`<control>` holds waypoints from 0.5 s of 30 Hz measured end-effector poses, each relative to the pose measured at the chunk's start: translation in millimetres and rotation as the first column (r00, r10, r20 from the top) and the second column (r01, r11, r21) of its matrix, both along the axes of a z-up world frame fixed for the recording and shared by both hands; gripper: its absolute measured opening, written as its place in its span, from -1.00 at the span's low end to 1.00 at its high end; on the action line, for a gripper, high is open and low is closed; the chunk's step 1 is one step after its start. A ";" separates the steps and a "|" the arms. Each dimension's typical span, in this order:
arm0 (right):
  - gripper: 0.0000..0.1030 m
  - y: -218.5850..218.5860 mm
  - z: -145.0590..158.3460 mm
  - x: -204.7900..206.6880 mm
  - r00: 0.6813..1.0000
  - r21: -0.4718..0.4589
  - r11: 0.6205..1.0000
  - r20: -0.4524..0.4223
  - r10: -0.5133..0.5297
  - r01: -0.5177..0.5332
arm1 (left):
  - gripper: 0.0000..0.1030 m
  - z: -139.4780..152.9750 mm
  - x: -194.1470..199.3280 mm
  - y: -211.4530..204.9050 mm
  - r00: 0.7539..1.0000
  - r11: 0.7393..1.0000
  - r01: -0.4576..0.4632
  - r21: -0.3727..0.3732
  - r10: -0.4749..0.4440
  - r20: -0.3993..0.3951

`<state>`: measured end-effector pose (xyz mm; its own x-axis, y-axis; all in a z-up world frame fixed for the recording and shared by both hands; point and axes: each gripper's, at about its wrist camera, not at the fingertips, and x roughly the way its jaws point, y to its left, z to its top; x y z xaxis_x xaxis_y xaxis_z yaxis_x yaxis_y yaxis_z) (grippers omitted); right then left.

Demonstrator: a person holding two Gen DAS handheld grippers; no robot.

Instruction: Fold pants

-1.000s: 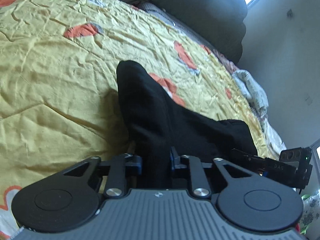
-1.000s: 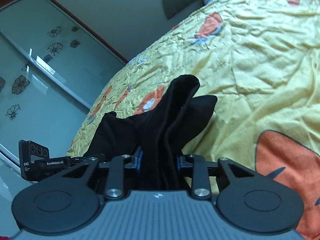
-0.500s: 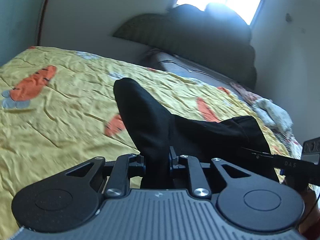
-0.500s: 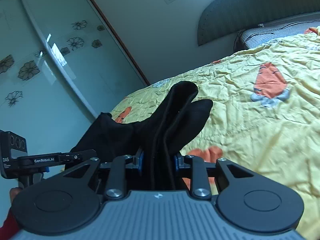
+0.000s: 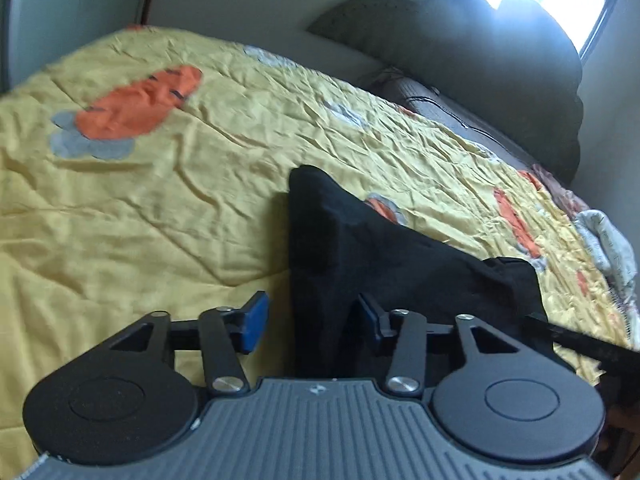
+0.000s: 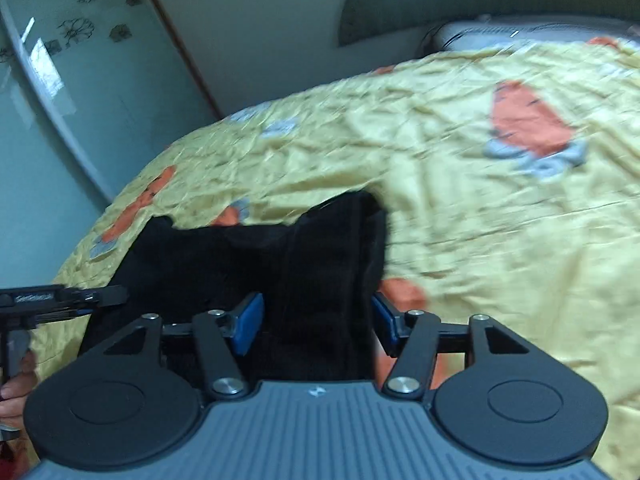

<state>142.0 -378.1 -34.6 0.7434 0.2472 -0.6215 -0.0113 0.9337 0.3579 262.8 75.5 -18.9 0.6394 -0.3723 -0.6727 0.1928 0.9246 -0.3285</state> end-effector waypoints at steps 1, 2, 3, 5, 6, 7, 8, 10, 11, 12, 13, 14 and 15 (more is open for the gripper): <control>0.16 0.4 6.7 -12.7 0.998 -0.063 0.997 0.039 -0.049 0.052 | 0.09 4.3 -9.4 3.8 1.000 1.000 -0.005 0.012 0.005 0.011; 0.16 3.9 14.1 -25.6 0.994 -0.121 0.990 0.093 -0.063 0.074 | 0.09 7.5 -19.6 6.4 1.000 1.000 -0.005 0.018 0.004 0.018; 0.16 9.4 20.3 -37.1 0.990 -0.153 0.987 0.140 -0.027 0.049 | 0.10 8.8 -29.3 7.4 1.000 1.000 0.002 0.021 -0.002 0.020; 0.15 23.1 25.7 -53.5 0.977 -0.145 0.987 0.189 0.100 -0.073 | 0.14 4.4 -41.6 3.1 1.000 0.999 0.002 0.045 -0.001 -0.003; 0.12 32.3 24.9 -57.8 0.968 -0.156 0.979 0.192 0.160 -0.131 | 0.22 0.5 -43.5 -0.4 1.000 0.997 -0.006 0.075 0.006 -0.005; 0.12 45.5 21.9 -57.7 0.965 -0.197 0.965 0.160 0.207 -0.174 | 0.24 -4.6 -44.4 -5.1 1.000 0.992 -0.016 0.125 0.014 0.015; 0.12 56.8 16.1 -54.5 0.968 -0.252 0.949 0.119 0.222 -0.187 | 0.27 -8.4 -44.3 -8.1 0.999 0.985 -0.033 0.168 0.029 0.031; 0.11 68.2 3.9 -50.2 0.981 -0.355 0.924 0.075 0.181 -0.143 | 0.24 -3.5 -48.9 -8.9 0.997 0.981 -0.067 0.182 0.059 0.048; 0.13 68.7 3.6 -52.6 0.987 -0.369 0.924 0.075 0.142 -0.105 | 0.19 3.4 -54.4 -9.5 0.995 0.980 -0.077 0.185 0.064 0.071; 0.16 67.7 7.5 -58.9 0.989 -0.347 0.935 0.089 0.116 -0.078 | 0.13 11.0 -63.1 -11.2 0.992 0.976 -0.086 0.201 0.066 0.104; 0.16 65.9 13.1 -68.4 0.986 -0.302 0.950 0.119 0.116 -0.076 | 0.15 18.2 -72.6 -13.9 0.989 0.971 -0.093 0.221 0.064 0.135; 0.19 65.6 17.1 -77.0 0.981 -0.277 0.957 0.148 0.128 -0.083 | 0.24 23.6 -81.8 -16.6 0.985 0.968 -0.094 0.231 0.058 0.160; 0.32 68.0 18.5 -83.5 0.976 -0.280 0.956 0.167 0.137 -0.086 | 0.39 26.1 -89.0 -19.1 0.984 0.970 -0.086 0.228 0.046 0.172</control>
